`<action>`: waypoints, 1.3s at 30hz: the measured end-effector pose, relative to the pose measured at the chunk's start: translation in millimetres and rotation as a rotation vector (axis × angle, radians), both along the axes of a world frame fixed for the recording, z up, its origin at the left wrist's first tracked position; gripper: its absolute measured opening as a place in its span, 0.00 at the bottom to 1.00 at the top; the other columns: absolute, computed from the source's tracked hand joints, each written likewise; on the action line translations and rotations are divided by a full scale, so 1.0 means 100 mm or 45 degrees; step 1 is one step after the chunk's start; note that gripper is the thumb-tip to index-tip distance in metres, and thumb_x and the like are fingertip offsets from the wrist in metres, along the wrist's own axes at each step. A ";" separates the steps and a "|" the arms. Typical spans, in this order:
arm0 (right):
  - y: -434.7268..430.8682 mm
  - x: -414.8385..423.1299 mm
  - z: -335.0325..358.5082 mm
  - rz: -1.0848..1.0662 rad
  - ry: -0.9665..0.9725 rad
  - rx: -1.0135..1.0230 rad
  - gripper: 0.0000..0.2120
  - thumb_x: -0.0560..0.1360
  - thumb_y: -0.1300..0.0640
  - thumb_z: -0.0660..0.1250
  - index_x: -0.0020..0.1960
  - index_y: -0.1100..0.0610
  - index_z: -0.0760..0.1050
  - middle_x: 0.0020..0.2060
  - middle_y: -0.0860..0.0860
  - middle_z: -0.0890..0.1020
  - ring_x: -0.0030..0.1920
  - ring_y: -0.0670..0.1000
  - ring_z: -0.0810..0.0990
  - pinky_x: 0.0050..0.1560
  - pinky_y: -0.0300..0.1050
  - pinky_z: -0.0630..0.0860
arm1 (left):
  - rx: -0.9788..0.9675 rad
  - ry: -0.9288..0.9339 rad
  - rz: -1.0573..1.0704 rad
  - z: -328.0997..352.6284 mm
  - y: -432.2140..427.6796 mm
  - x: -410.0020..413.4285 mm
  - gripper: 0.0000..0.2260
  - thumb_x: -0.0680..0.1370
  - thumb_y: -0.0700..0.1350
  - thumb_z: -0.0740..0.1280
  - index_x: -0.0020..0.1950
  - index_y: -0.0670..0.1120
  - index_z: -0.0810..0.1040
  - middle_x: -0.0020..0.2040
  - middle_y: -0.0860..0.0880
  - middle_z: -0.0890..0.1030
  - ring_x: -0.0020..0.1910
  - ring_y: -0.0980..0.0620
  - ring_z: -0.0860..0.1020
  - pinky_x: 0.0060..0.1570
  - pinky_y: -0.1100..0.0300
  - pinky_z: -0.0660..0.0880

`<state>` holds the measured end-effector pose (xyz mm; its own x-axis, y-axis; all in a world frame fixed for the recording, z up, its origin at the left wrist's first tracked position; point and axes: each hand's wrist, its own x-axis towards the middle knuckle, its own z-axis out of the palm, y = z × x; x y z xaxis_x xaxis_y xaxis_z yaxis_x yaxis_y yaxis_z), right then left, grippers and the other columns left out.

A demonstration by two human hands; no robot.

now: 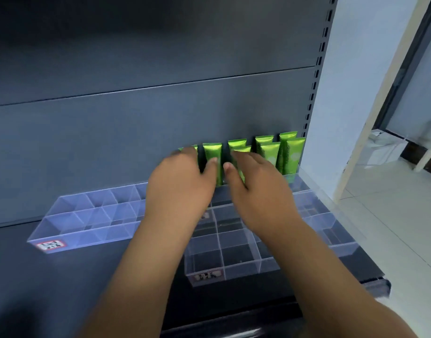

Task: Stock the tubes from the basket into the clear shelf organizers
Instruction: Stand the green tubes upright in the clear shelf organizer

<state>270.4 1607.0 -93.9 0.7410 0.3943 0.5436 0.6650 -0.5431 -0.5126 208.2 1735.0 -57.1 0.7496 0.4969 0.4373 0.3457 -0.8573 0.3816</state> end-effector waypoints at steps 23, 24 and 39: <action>2.07 -4.14 0.06 1.013 -0.293 -0.250 0.31 0.82 0.40 0.49 0.78 0.58 0.64 0.77 0.56 0.66 0.79 0.57 0.60 0.75 0.58 0.63 | 0.153 0.071 1.212 -0.60 1.22 -5.17 0.29 0.80 0.61 0.58 0.73 0.41 0.71 0.72 0.43 0.75 0.72 0.40 0.70 0.72 0.45 0.67; 2.18 -4.36 0.04 1.070 -0.291 -0.254 0.31 0.82 0.41 0.49 0.78 0.57 0.64 0.77 0.55 0.66 0.79 0.57 0.60 0.76 0.59 0.63 | 0.142 0.088 1.275 -0.64 1.21 -5.36 0.29 0.80 0.61 0.58 0.73 0.42 0.71 0.72 0.43 0.74 0.72 0.40 0.70 0.72 0.45 0.68; 3.26 -5.58 -1.43 1.593 -0.059 -0.909 0.19 0.82 0.45 0.57 0.66 0.55 0.72 0.66 0.53 0.75 0.67 0.57 0.72 0.64 0.54 0.73 | -0.332 0.253 1.615 -2.06 1.47 -6.70 0.26 0.82 0.62 0.60 0.72 0.45 0.73 0.71 0.47 0.76 0.71 0.43 0.72 0.71 0.45 0.68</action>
<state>-287.1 1932.8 -237.2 -0.3009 0.9532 -0.0301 0.8963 0.2718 -0.3504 -461.7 1882.4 -263.0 -0.2591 0.9528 0.1585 0.9217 0.1949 0.3353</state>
